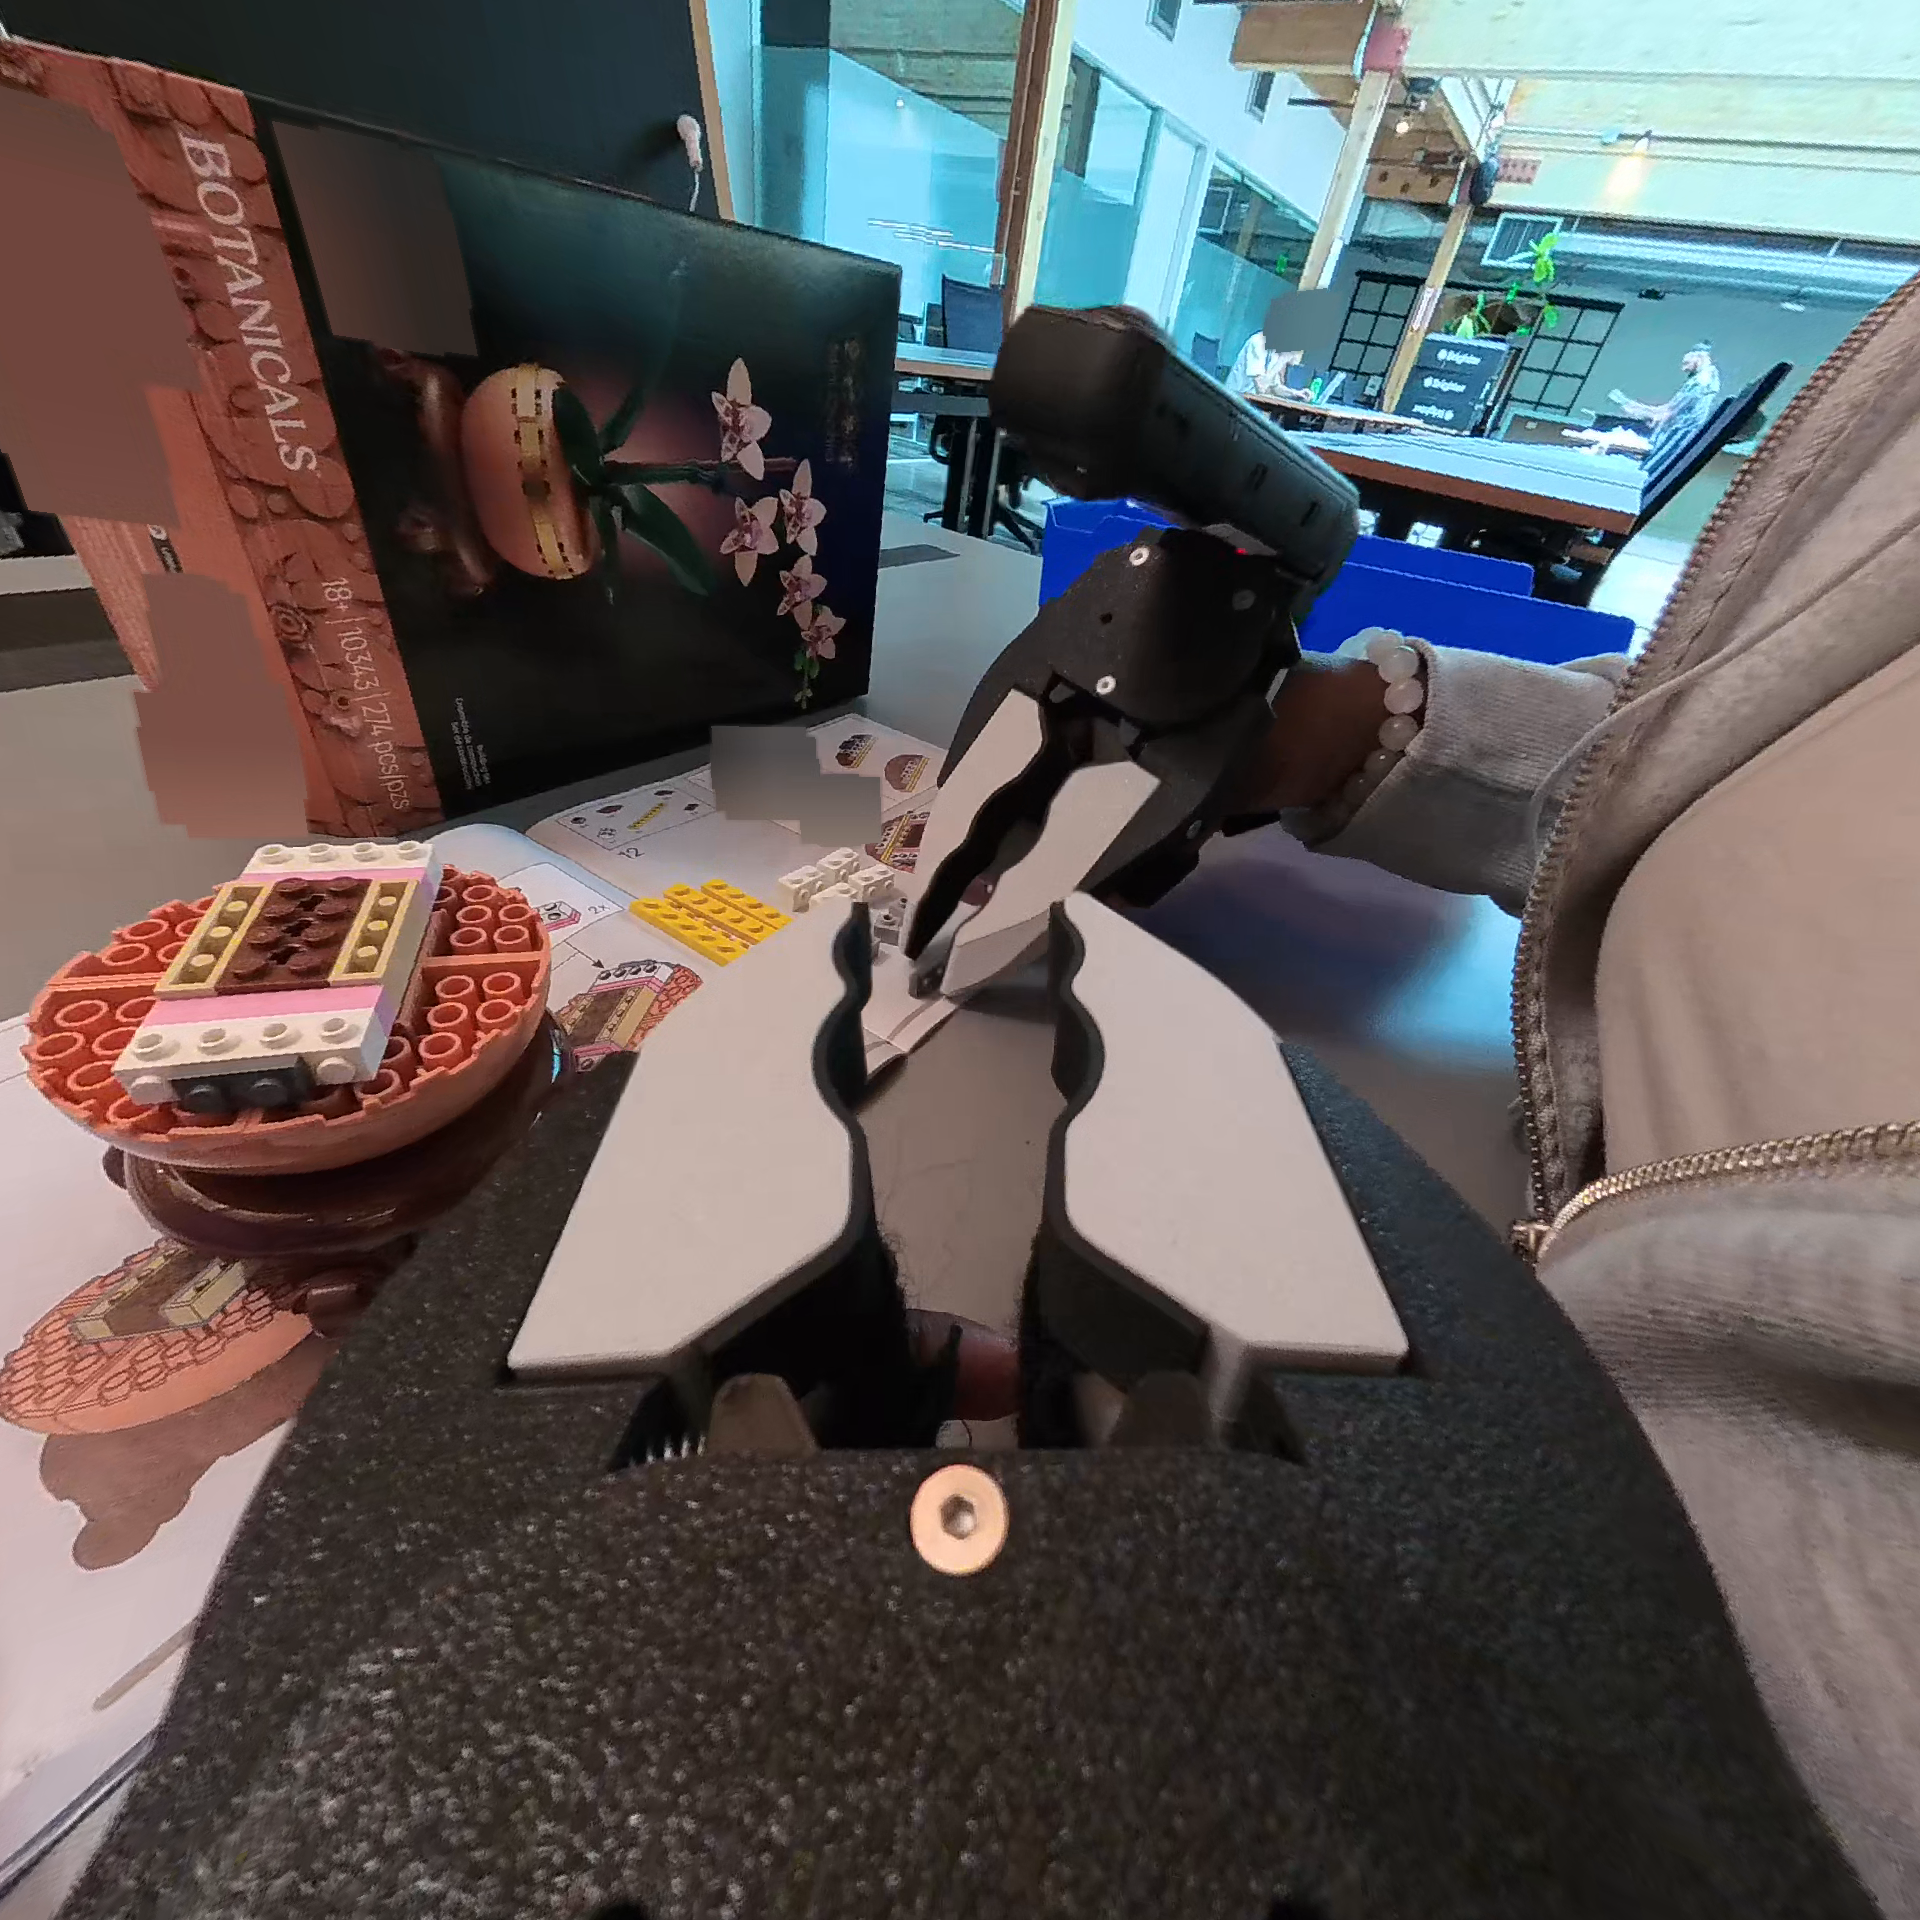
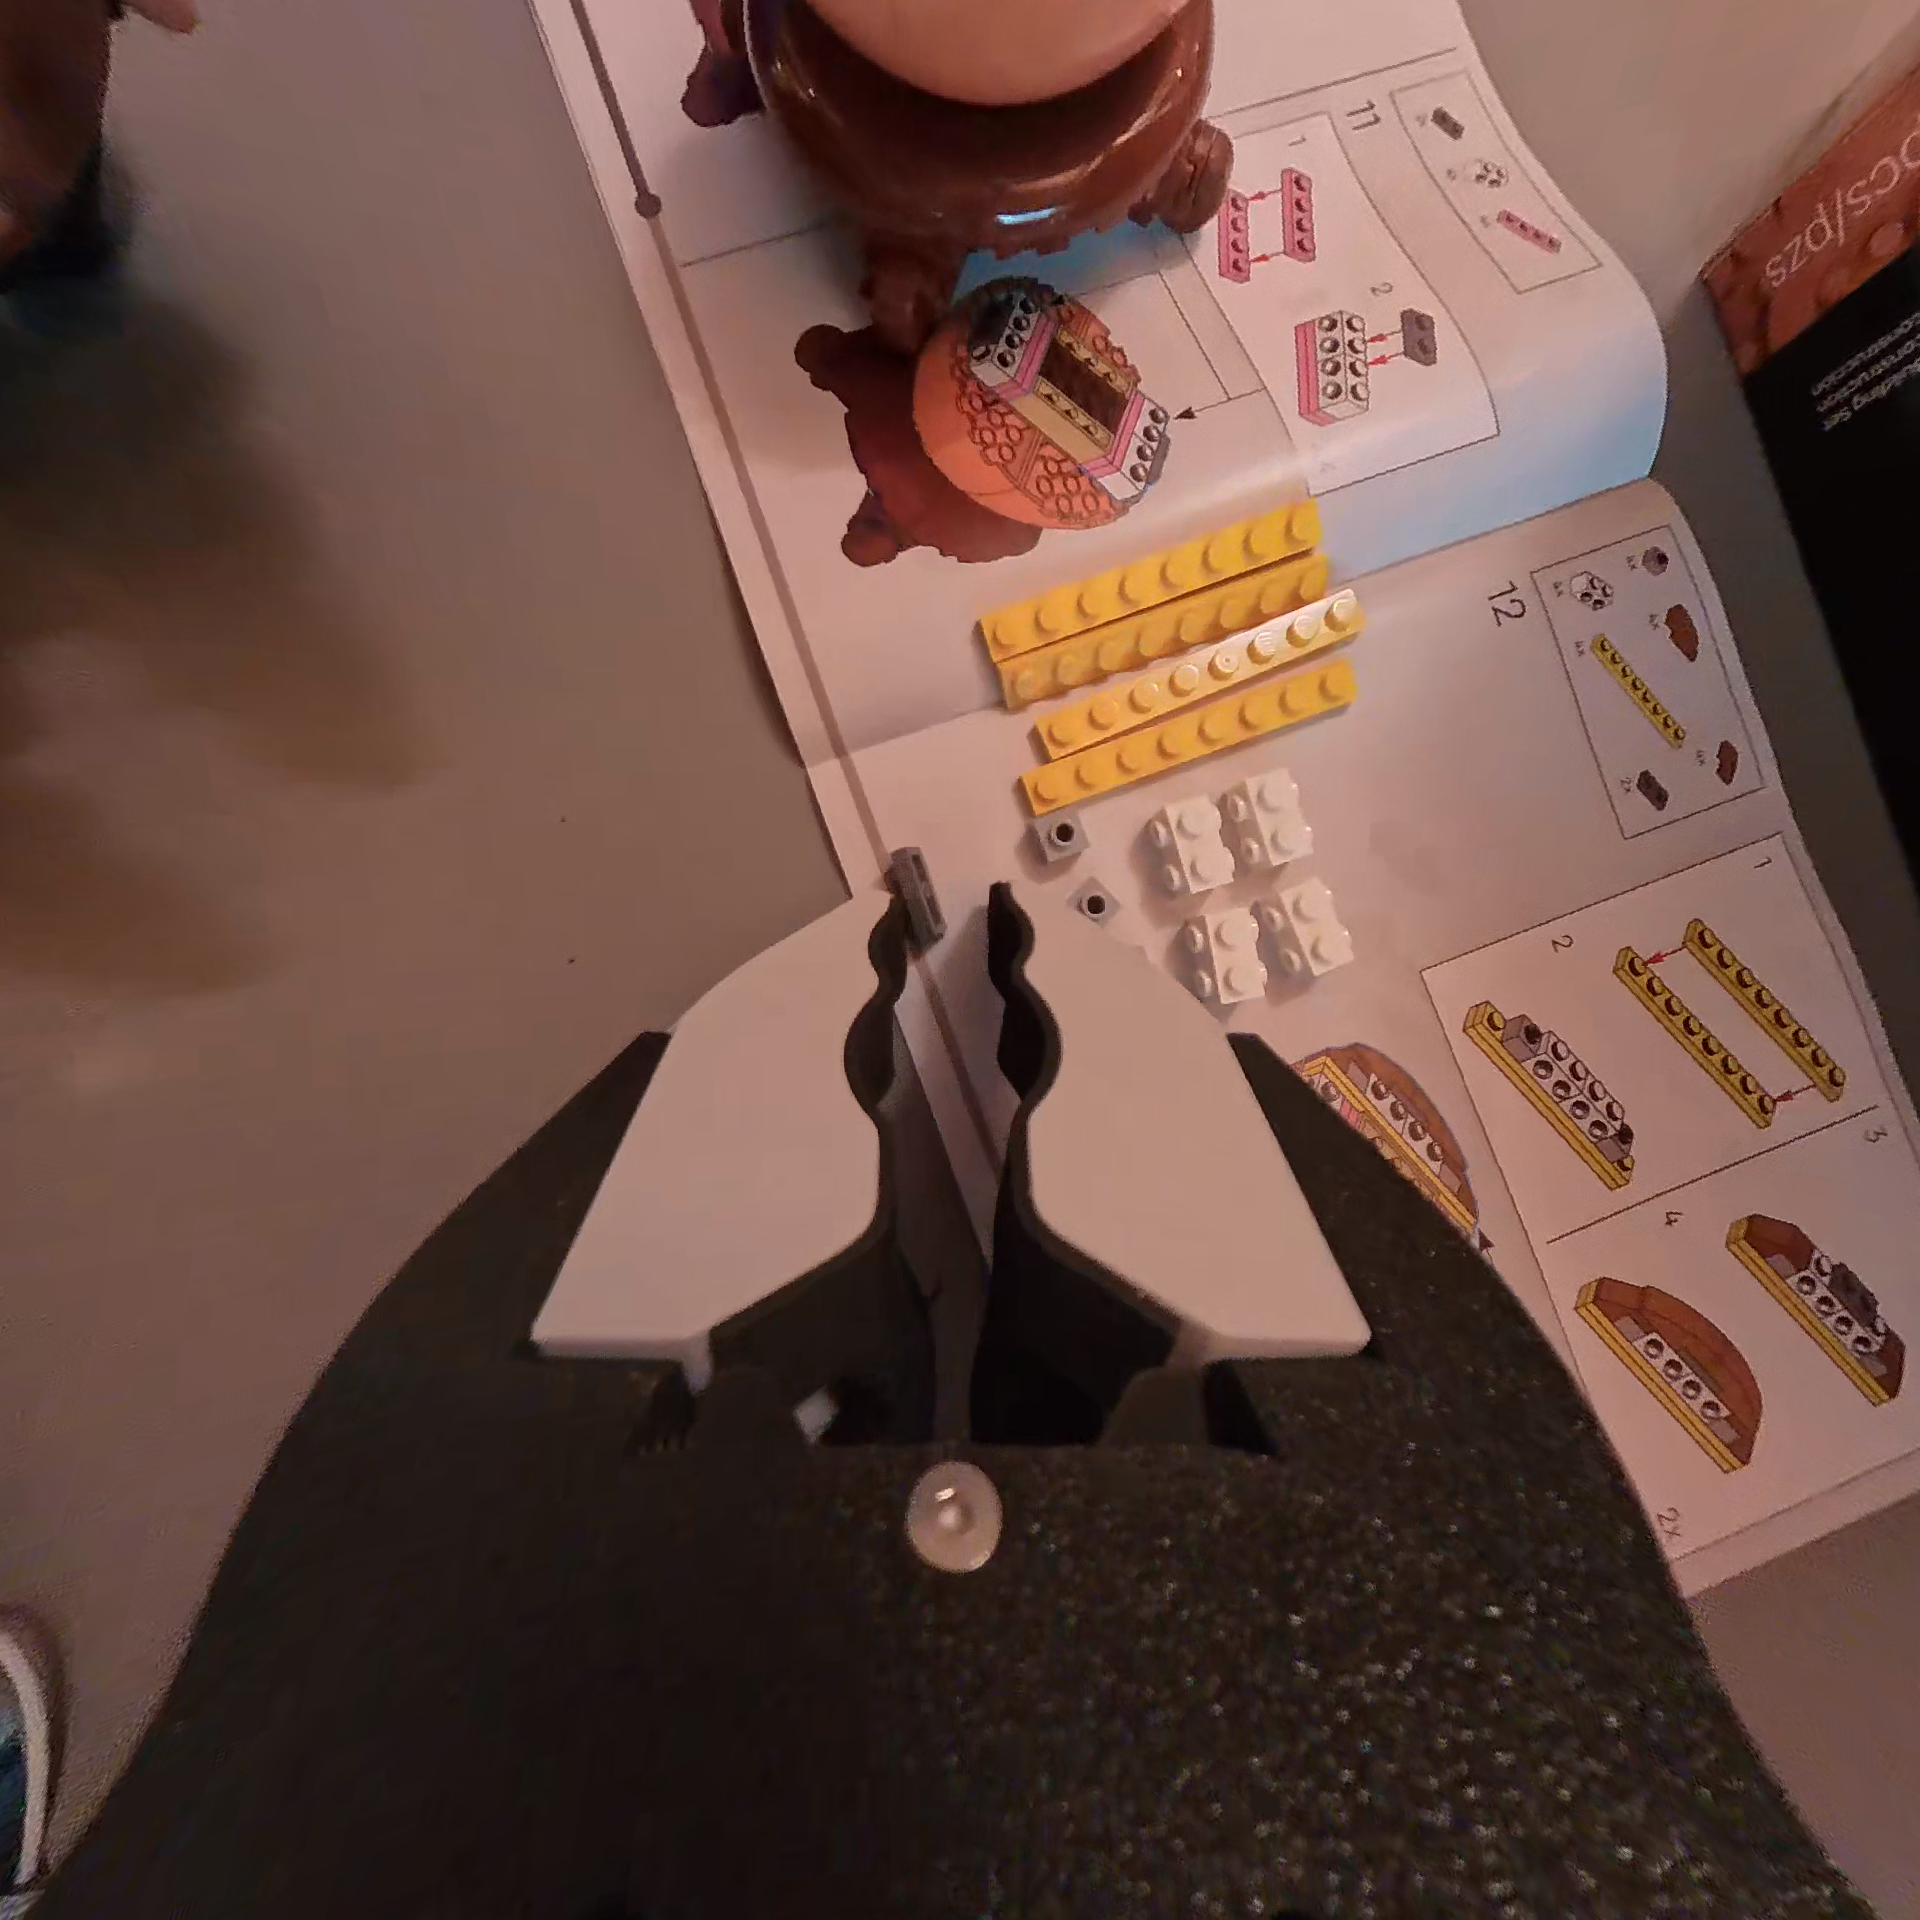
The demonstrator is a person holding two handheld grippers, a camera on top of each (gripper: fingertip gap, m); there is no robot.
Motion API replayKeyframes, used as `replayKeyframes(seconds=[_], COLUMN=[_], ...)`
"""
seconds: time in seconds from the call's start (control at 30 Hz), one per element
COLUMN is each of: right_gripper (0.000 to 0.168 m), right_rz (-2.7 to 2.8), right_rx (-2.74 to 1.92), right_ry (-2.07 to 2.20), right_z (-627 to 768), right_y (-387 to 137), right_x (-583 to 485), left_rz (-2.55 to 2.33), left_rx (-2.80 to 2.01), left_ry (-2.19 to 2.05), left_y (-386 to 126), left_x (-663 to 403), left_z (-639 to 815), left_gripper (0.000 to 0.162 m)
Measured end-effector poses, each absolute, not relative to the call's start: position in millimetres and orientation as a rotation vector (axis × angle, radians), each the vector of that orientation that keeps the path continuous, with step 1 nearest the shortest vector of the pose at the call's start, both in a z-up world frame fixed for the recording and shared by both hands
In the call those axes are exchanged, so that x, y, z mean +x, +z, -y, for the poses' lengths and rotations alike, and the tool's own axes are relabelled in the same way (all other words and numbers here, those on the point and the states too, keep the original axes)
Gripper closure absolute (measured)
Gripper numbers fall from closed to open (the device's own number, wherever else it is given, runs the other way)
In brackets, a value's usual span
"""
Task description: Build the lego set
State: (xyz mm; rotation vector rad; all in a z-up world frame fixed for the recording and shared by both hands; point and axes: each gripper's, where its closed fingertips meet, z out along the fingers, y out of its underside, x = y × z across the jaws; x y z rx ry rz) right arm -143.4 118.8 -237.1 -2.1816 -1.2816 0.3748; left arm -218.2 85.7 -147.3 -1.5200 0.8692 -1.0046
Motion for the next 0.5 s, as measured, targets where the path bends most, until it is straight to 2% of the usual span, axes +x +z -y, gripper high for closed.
replayKeyframes(seconds=[0.23, 0.5], right_gripper=[0.161, 0.161], right_rz=[1.291, 1.261], right_rx=[-2.122, -2.083], right_ry=[0.302, 0.343], right_z=[-123.2, -114.3], right_y=[-229.7, -209.2], right_x=[-141.3, -134.8], left_rz=[-0.850, -0.861], left_rx=[-1.528, -1.537], left_ry=[-1.053, -1.030], left_y=[-146.1, -148.0], left_x=[-219.4, -217.9], left_z=[-87.1, -87.0], left_gripper=[0.130, 0.130])
